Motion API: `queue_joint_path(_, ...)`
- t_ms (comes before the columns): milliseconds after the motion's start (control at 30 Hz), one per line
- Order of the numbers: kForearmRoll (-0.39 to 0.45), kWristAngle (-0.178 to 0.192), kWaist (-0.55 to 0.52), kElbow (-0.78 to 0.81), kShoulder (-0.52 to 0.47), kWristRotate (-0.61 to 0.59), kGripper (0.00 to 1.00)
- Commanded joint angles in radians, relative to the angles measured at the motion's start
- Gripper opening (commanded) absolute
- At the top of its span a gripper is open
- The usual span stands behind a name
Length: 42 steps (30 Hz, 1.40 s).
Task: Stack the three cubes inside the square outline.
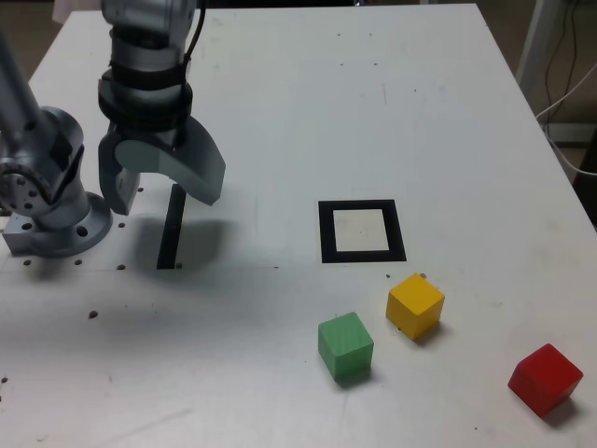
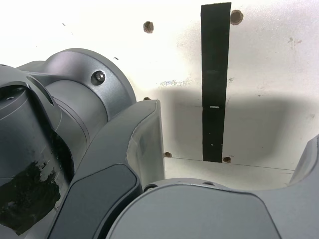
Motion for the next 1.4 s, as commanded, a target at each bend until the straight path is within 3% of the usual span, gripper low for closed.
queue_joint_path(0,0.003,-0.002,-0.002,0.001,-0.005,-0.002,0.99)
queue_joint_path(567,0.010,-0.010,-0.029,-0.042,0.022,-0.002,0.99)
queue_joint_path(1067,0.083,-0.017,-0.239,-0.298,0.175,-0.068,0.99)
queue_joint_path(1367,0.143,-0.026,-0.313,-0.495,0.293,-0.092,0.99)
